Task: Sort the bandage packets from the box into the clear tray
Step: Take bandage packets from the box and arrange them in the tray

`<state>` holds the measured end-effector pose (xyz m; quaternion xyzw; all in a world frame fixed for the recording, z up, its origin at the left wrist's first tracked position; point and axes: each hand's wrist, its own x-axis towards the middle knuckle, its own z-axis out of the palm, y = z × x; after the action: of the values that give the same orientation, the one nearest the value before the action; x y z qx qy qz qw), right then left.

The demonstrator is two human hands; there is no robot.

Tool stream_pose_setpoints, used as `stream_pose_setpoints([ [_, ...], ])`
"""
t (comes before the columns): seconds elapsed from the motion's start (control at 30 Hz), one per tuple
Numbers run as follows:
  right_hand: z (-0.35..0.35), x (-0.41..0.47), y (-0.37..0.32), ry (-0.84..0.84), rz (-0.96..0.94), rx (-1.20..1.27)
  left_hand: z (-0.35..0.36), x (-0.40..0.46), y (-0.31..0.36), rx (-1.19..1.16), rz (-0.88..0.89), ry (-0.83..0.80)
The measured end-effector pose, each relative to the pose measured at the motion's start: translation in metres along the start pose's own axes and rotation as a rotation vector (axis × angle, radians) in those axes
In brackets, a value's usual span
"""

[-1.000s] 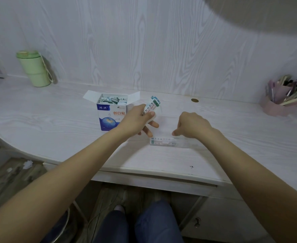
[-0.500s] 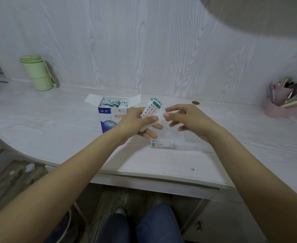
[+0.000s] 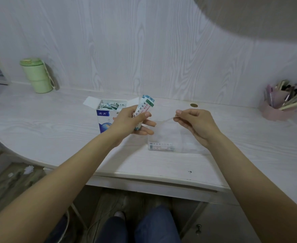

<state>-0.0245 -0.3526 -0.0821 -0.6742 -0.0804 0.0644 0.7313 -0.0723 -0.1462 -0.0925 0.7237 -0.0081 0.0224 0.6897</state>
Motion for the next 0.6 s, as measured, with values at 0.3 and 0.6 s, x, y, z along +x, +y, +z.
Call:
stream_pose_setpoints([
  [0.3,-0.054,-0.007,0.002,0.19,-0.024,-0.431,0.032,0.008,0.002,0.044,0.04,-0.034],
  [0.6,-0.068,-0.009,0.013,0.138,-0.013,-0.834,0.054,0.013,0.0,0.056,0.044,-0.049],
])
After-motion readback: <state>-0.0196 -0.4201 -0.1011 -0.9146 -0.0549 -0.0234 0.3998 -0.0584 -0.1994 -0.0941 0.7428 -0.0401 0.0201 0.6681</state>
